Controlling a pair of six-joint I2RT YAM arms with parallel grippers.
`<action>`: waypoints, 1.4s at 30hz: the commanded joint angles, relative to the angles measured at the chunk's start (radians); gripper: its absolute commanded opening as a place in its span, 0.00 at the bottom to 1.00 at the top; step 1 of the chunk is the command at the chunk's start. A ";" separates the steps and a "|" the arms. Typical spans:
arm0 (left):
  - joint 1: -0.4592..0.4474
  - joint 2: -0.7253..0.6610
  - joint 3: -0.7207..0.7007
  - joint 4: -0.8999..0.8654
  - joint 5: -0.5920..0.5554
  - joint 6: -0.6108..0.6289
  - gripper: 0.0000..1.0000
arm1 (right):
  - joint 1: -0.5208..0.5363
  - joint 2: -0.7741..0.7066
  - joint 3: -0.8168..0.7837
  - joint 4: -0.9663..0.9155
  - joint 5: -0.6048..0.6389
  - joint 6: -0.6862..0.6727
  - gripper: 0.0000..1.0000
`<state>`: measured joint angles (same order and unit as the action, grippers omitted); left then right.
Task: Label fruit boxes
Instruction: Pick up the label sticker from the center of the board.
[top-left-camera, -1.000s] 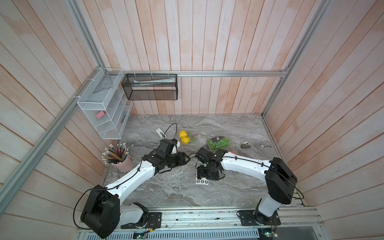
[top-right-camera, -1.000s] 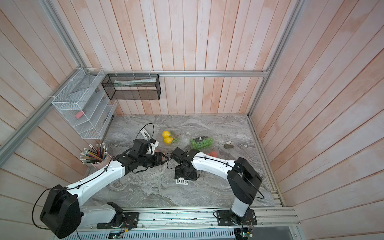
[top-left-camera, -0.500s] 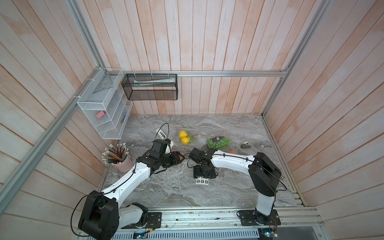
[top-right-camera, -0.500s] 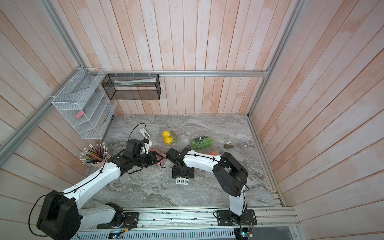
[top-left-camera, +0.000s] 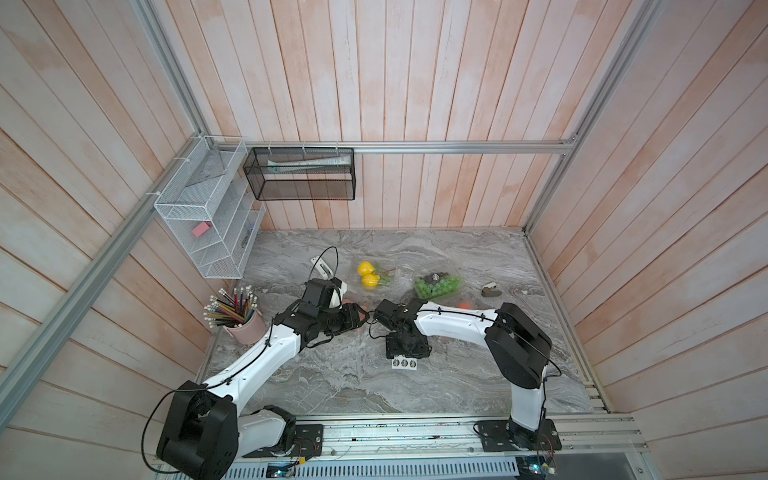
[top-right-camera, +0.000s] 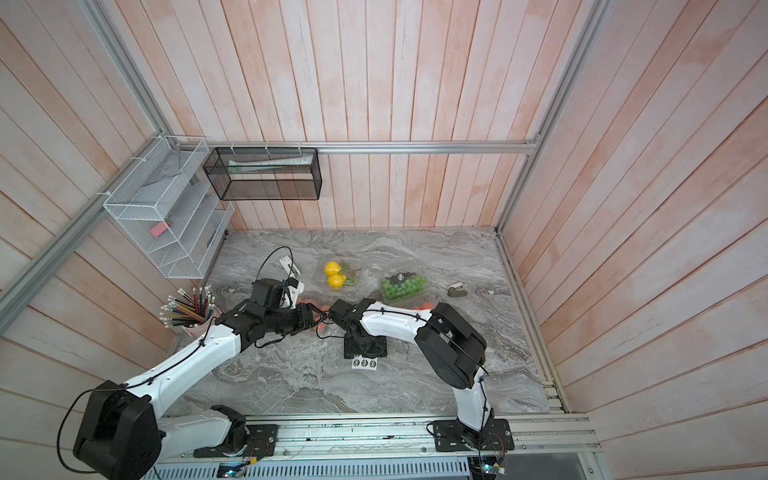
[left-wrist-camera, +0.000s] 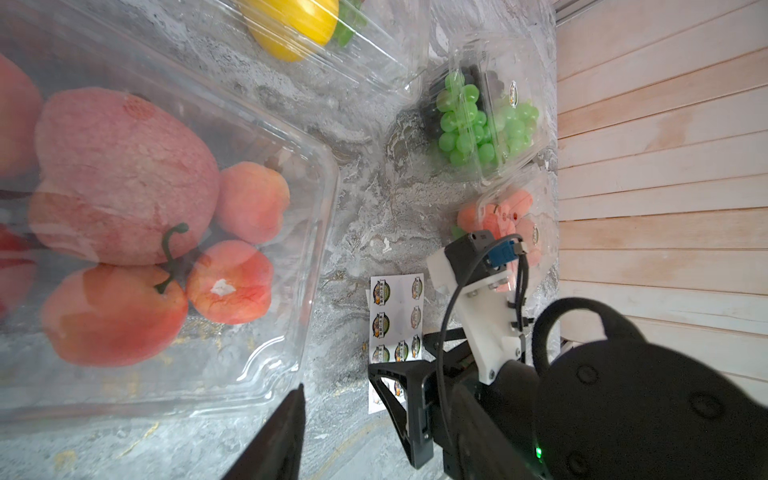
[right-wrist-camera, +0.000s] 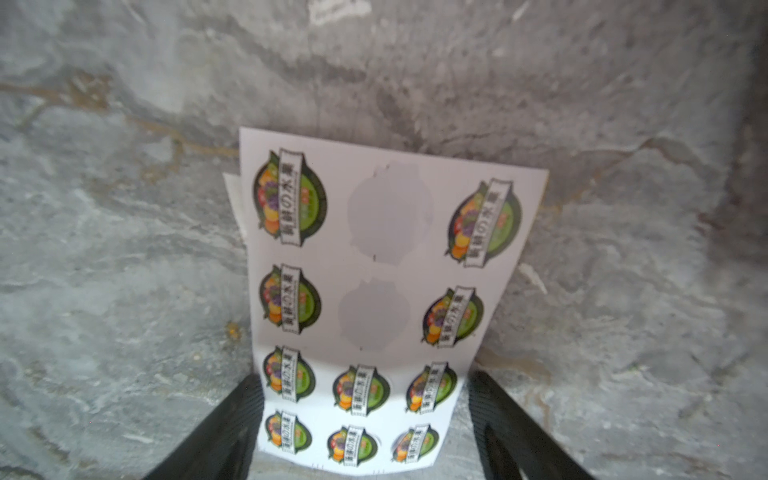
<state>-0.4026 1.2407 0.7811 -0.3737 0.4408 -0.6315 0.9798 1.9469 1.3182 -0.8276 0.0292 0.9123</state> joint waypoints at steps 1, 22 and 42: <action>0.005 -0.002 -0.023 0.016 0.007 0.019 0.58 | 0.011 0.041 -0.020 0.021 0.028 -0.004 0.79; 0.003 -0.027 -0.086 0.136 0.057 0.016 0.54 | 0.010 -0.141 -0.228 0.270 0.001 -0.023 0.43; -0.116 0.043 -0.221 0.713 0.249 0.031 0.58 | -0.006 -0.504 -0.493 0.664 0.076 -0.265 0.38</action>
<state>-0.5076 1.2766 0.5716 0.1967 0.6506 -0.6205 0.9829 1.4887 0.8436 -0.2638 0.0662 0.7425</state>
